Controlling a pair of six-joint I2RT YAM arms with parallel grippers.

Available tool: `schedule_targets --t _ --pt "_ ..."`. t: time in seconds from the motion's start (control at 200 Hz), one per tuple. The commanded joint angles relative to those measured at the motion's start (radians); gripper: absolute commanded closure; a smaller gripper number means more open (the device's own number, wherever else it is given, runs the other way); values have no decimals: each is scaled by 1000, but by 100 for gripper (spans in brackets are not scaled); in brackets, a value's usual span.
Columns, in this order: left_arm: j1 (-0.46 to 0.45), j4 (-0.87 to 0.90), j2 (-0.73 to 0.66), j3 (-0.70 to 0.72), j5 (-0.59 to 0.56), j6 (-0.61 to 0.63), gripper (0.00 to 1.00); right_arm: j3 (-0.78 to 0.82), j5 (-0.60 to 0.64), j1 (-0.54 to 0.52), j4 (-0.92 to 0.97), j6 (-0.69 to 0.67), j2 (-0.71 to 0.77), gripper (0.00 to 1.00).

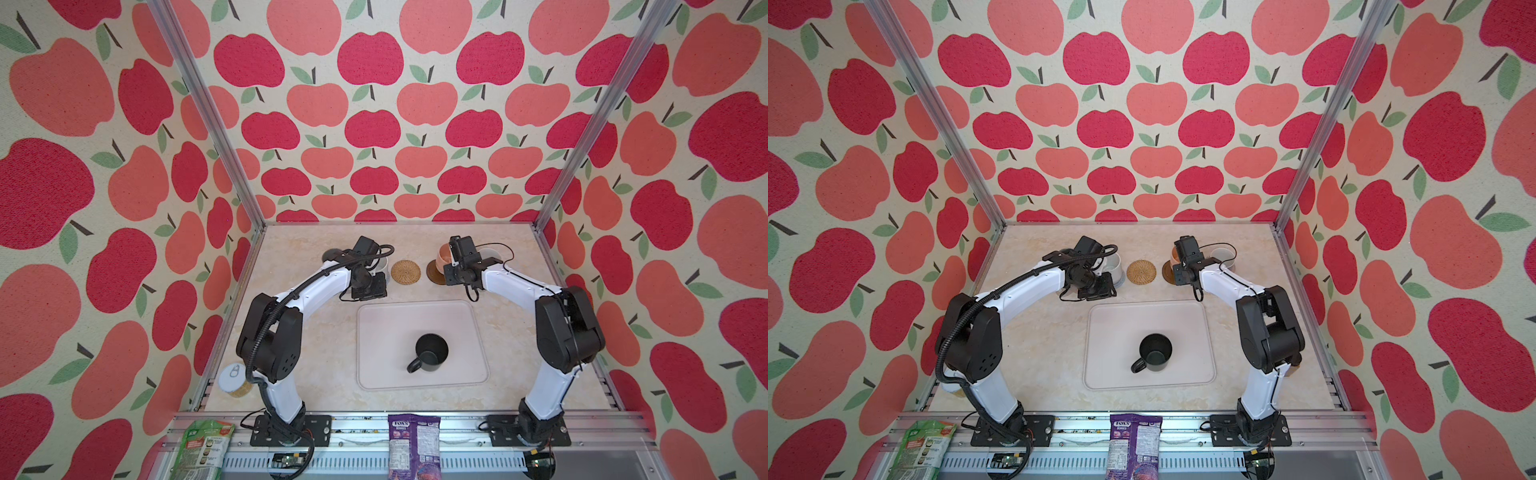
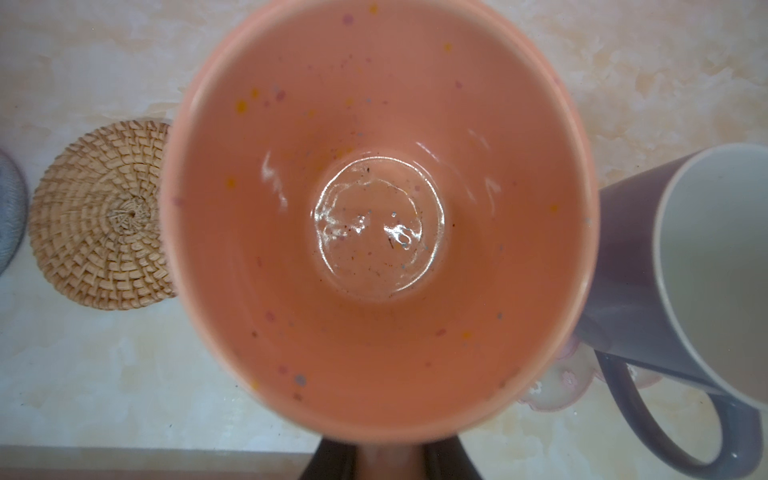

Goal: Place cups on coasters
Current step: Place the cup on the coaster.

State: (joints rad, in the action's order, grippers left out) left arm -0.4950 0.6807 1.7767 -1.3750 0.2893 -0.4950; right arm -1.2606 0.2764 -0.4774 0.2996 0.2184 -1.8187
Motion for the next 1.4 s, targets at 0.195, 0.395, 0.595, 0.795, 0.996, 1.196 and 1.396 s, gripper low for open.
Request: schedule_targets --t 0.195,0.395,0.595,0.795,0.996,1.196,1.396 --pt "7 5 7 15 18 11 60 -81 24 -33 -56 0 -14 100" --pt "9 3 9 20 21 12 60 -92 36 -46 -45 -4 -25 100" --pt "11 -1 11 22 27 14 60 -94 54 -47 -27 -1 -27 100" --pt "13 -3 16 20 31 14 60 -86 63 -47 -25 -2 -27 100" --pt "13 -3 23 15 37 13 60 -81 55 -47 -22 5 -28 100" --pt "13 2 27 7 41 16 60 -74 50 -46 -22 12 -31 100" --pt "14 -3 27 13 42 16 60 -68 42 -45 -21 19 -33 100"
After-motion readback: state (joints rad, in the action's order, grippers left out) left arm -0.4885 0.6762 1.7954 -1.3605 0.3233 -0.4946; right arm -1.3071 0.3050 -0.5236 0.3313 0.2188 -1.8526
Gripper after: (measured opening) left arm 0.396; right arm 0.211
